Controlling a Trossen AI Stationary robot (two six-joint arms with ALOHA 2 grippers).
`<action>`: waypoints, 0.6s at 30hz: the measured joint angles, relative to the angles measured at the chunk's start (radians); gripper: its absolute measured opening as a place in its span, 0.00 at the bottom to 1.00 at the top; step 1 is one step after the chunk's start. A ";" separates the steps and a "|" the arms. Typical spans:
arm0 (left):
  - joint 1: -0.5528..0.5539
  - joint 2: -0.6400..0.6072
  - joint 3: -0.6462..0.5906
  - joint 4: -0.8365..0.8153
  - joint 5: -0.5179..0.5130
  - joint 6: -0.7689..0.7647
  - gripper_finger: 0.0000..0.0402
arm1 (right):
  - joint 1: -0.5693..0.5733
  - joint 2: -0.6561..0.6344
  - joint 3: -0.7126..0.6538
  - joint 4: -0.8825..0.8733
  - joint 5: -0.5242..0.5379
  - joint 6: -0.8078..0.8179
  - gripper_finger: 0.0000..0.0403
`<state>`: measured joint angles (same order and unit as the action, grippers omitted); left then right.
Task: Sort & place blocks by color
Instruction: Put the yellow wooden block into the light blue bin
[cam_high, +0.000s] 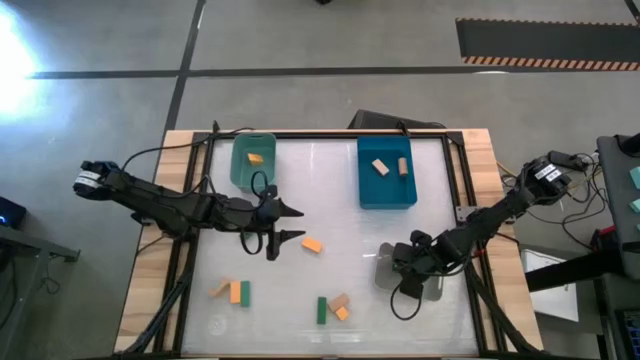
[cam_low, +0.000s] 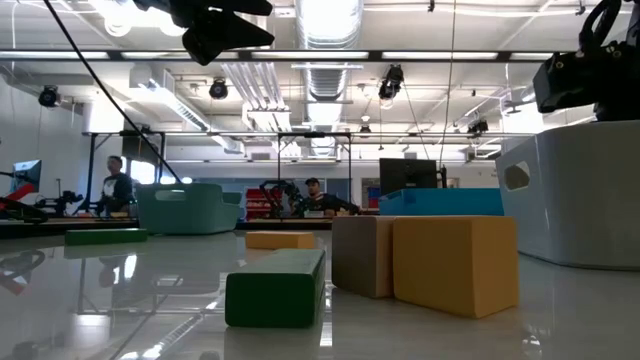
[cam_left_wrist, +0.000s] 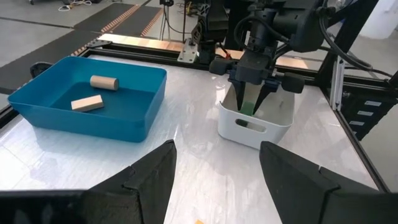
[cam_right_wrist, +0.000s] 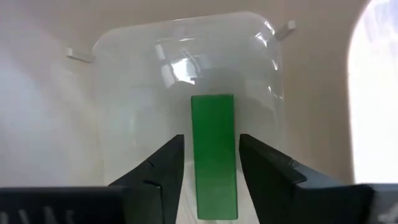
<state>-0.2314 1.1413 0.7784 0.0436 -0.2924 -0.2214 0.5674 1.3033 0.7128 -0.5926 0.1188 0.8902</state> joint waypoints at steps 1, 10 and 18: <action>0.000 0.000 0.000 0.000 0.000 0.000 0.54 | 0.000 0.000 0.000 0.000 -0.005 0.002 0.38; 0.000 0.003 0.000 0.000 0.000 0.001 0.54 | 0.000 -0.029 0.033 -0.005 -0.022 -0.007 0.39; 0.000 0.004 0.000 -0.002 0.000 -0.006 0.54 | 0.000 -0.102 0.122 -0.001 0.085 -0.149 0.34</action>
<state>-0.2314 1.1450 0.7784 0.0418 -0.2919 -0.2278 0.5671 1.2015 0.8343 -0.5933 0.2041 0.7408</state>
